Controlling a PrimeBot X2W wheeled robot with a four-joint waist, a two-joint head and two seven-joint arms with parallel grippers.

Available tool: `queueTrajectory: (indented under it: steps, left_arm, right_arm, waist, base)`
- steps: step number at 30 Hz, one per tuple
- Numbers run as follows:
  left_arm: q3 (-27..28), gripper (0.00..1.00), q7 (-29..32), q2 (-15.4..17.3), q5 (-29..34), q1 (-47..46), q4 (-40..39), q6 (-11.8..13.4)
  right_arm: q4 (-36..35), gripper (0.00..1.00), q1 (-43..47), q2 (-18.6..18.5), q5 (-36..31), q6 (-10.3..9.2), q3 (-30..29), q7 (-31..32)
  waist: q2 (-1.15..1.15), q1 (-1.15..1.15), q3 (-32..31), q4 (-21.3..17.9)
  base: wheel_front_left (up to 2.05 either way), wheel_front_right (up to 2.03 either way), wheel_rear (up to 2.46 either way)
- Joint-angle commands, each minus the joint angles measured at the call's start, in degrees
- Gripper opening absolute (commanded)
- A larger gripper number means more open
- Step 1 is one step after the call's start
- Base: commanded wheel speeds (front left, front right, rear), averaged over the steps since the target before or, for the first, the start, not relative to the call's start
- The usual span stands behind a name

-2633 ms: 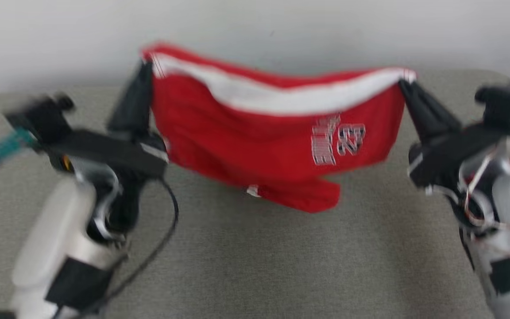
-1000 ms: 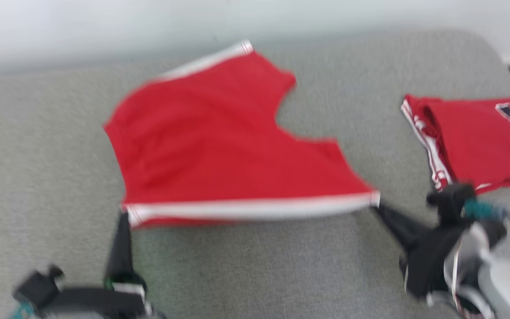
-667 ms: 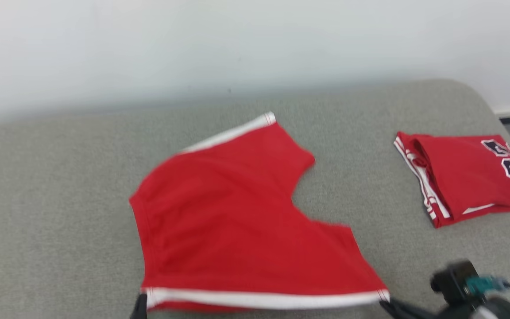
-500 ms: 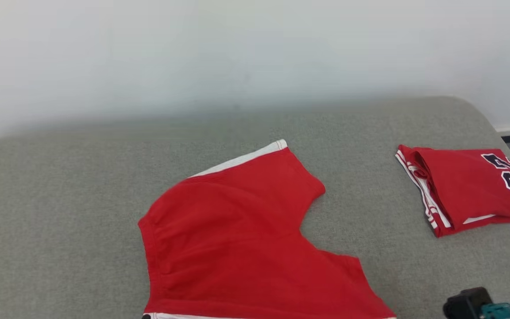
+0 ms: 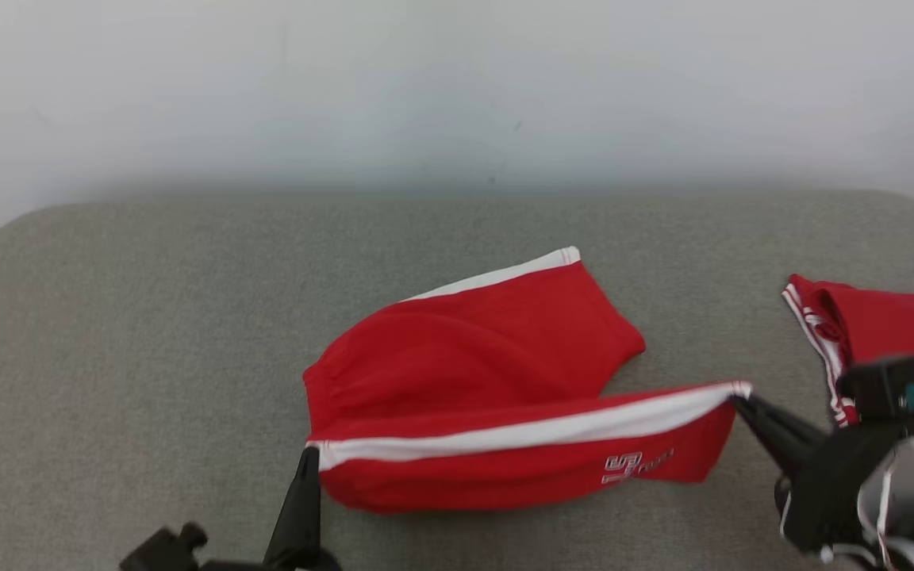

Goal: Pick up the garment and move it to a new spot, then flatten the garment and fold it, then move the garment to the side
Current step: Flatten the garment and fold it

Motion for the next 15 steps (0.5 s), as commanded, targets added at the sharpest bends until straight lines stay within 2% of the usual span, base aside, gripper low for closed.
queueTrajectory:
  steps: [1, 8, 15]
  left_arm:
    - [-0.5, 0.00, 0.2, -0.6, 1.2, -2.8, 1.2, 0.4]
    - [-2.4, 0.00, 0.0, -3.2, 2.5, -13.4, 6.8, 1.4]
    - [-3.9, 0.00, -0.2, -4.2, 3.2, -22.3, 10.9, 3.4]
  right_arm:
    - [2.4, 0.00, -4.0, -0.4, 0.1, -0.11, 0.8, -0.4]
    - [15.0, 0.00, -21.1, -2.6, -1.6, -0.12, 5.4, -3.0]
    - [27.3, 0.00, -34.1, -1.2, -4.1, -0.12, 5.9, -6.4]
  waist:
    - [0.00, 0.00, 2.4, 2.1]
    - [0.00, 0.00, 7.5, 5.2]
    - [0.00, 0.00, 12.4, 8.5]
  base:
    - [0.00, 0.00, 0.00]
    - [0.00, 0.00, 0.00]
    - [0.00, 0.00, 0.00]
